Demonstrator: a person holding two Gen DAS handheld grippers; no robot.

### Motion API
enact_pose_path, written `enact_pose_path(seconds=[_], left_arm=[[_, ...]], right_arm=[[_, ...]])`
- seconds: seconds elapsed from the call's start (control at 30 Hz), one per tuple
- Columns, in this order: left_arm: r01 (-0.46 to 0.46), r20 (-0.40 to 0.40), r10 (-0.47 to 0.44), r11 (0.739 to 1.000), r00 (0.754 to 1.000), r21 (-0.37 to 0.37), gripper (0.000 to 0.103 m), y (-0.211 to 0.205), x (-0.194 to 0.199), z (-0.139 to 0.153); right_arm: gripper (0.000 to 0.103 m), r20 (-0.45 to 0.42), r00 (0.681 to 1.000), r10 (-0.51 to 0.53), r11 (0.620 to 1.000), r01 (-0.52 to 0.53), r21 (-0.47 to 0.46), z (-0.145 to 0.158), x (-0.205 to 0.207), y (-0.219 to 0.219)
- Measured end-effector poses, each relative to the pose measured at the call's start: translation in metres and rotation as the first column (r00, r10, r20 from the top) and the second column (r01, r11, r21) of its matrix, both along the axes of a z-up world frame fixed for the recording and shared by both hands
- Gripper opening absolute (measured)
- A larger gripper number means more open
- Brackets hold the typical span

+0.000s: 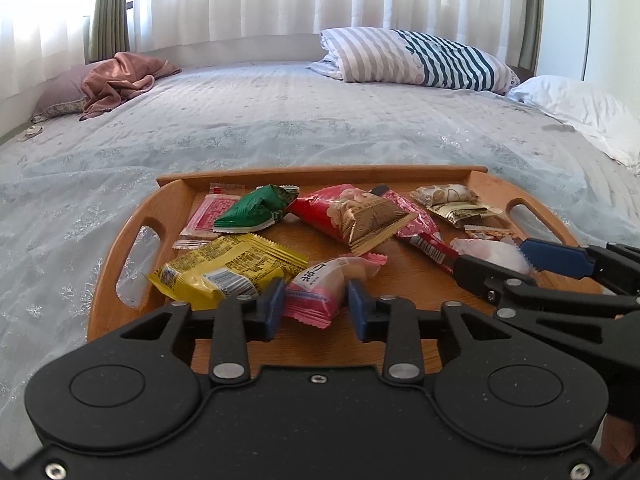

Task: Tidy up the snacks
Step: 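Open both tools to release the two packs onto the tray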

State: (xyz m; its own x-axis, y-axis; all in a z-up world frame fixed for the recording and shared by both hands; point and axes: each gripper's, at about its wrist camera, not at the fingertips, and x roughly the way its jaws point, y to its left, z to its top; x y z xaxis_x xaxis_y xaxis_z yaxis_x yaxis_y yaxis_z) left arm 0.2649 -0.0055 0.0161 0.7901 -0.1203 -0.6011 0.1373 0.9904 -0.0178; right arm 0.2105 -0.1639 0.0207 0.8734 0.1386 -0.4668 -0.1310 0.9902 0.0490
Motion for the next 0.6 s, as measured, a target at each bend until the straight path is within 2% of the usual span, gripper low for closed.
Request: enact_pose_path(seconds=[0.1, 0.27, 0.5, 0.6], left_arm=[[0.004, -0.006, -0.005, 1.000, 1.000, -0.013, 0.049, 0.004, -0.003, -0.003], [0.012, 0.000, -0.012, 1.000, 1.000, -0.028, 0.075, 0.014, -0.012, -0.003], [0.048, 0.092, -0.056, 0.995, 0.994, 0.083, 0.085, 0.028, -0.048, -0.001], [0.043, 0.066, -0.048, 0.996, 0.997, 0.073, 0.085, 0.036, -0.058, -0.005]], right_arm=[[0.079, 0.001, 1.000, -0.007, 1.000, 0.007, 0.013, -0.001, -0.005, -0.003], [0.089, 0.026, 0.999, -0.025, 0.999, 0.024, 0.043, 0.003, -0.017, -0.010], [0.089, 0.060, 0.997, -0.048, 0.997, 0.044, 0.060, 0.009, -0.044, -0.015], [0.090, 0.050, 0.997, -0.053, 0.997, 0.050, 0.054, 0.007, -0.056, -0.015]])
